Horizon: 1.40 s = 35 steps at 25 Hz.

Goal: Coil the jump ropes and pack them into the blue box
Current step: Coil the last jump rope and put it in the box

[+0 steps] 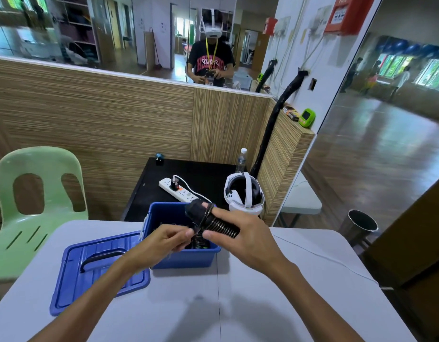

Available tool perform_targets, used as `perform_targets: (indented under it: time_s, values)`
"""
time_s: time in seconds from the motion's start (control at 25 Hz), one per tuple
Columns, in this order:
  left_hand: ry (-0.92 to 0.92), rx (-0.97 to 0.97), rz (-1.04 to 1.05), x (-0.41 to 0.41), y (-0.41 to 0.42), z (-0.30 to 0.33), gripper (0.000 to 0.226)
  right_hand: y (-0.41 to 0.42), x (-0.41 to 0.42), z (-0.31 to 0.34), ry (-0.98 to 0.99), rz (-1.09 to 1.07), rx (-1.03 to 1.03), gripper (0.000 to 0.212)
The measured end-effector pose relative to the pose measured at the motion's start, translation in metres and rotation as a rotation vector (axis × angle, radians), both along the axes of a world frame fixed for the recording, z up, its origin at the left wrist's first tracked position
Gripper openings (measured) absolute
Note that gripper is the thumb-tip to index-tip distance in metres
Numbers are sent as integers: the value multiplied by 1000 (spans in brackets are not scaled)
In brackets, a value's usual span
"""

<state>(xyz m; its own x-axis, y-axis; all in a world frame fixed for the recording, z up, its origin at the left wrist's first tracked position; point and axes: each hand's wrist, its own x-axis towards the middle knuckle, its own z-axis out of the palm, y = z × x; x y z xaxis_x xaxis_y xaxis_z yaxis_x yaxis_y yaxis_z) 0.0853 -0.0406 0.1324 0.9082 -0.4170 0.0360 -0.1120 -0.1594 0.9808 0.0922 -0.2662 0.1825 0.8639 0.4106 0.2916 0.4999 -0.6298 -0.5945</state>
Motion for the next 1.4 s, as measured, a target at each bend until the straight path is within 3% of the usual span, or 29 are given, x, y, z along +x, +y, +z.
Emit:
perform_targets:
  time_s: [0.2,0.36,0.56,0.68,0.76,0.84,1.04,1.24,1.4]
  values:
    - [76,159,-148,14,14,-10,65,-9,-9,-8,31,114,-84,58]
    - [34,423,-340,31,13,11,13,-13,-16,-8,13,249,-296,57]
    - [2,816,-541,53,1,51,20,-8,-30,-12,-71,346,-491,52]
    - [-263,1229,-490,57,-20,68,19,-1,-30,-17,-89,305,-556,48]
    - [-534,1457,-307,50,-39,71,24,-2,-26,-22,-54,188,-549,47]
    - [-650,1363,-119,39,-49,59,20,-9,-22,-25,-11,43,-494,49]
    - [-463,520,432,10,-44,21,13,-10,-21,-29,-9,-55,-437,54]
    - [-543,447,544,-10,-36,12,7,1,-25,-33,19,-28,-431,51]
    - [-586,527,410,-19,-19,4,6,6,-24,-36,18,-4,-434,51]
